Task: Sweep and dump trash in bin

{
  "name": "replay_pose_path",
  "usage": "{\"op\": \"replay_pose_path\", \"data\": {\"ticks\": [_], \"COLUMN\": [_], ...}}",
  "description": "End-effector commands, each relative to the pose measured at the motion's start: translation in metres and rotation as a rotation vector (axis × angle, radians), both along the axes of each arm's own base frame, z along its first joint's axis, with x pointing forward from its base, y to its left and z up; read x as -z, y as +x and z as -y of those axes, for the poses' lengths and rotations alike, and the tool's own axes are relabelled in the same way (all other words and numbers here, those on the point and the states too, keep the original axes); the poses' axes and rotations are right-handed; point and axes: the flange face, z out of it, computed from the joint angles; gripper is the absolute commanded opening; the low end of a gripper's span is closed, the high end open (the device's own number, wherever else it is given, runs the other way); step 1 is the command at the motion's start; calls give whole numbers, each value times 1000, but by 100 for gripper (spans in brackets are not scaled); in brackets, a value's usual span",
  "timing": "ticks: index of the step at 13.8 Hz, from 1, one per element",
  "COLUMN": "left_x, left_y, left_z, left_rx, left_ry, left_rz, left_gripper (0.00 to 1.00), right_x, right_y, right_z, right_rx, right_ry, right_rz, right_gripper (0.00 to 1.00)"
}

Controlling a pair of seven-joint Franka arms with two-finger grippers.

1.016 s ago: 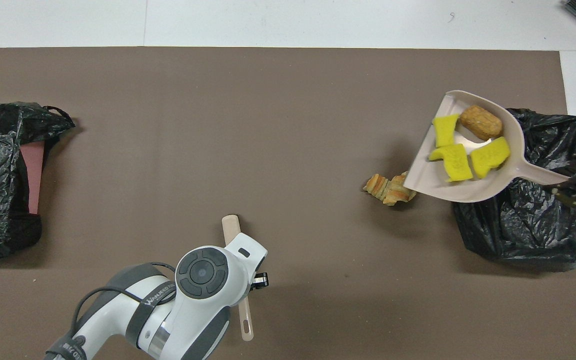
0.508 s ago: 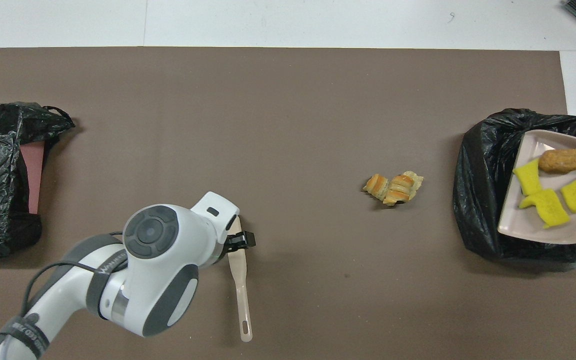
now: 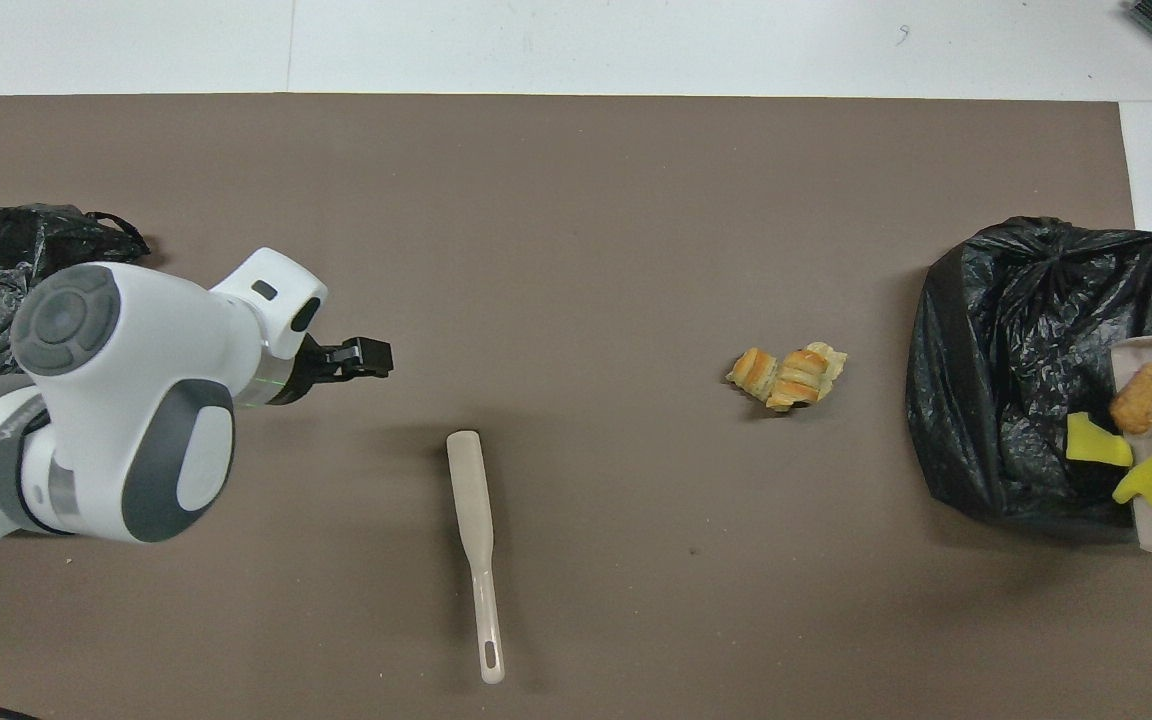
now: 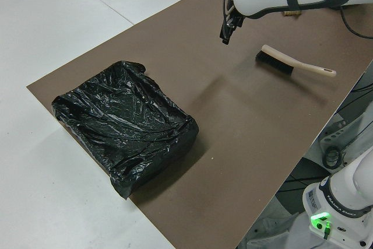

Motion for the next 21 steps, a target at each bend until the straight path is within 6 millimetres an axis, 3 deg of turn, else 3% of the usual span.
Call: {"op": "replay_pose_path", "data": {"ticks": [1,3,4,8,11,15,21], "left_x": [-34,-62,-76,-136,-176,-186,-185], "left_y": [16,22,23,21,12,-6,-7], "left_z": [-32,-52,-55,-64,-65,-66,-68], "left_rx": [86,95,102,116,123,206,221], "left_ry": [48,107,112,133,135,137,137], "left_rz": [-12,-13,-14,-26,-42,-49,-48], "left_gripper": [100,100,100,100,100,100,100], "right_x": [-9,-26,-37,-72,-72,-74,-50], "right_y": [11,11,11,-5,-9,-16,-11], "right_z": [-15,-22,-34,-49,-68,-115,-153], "right_rx": [-83,-85,-77,58,173,391,754], "right_ry": [-84,-116,-134,-205,-227,-213,89], "right_rz": [-35,-36,-41,-33,5,136,302], "right_gripper": [0,0,0,0,0,0,0]}}
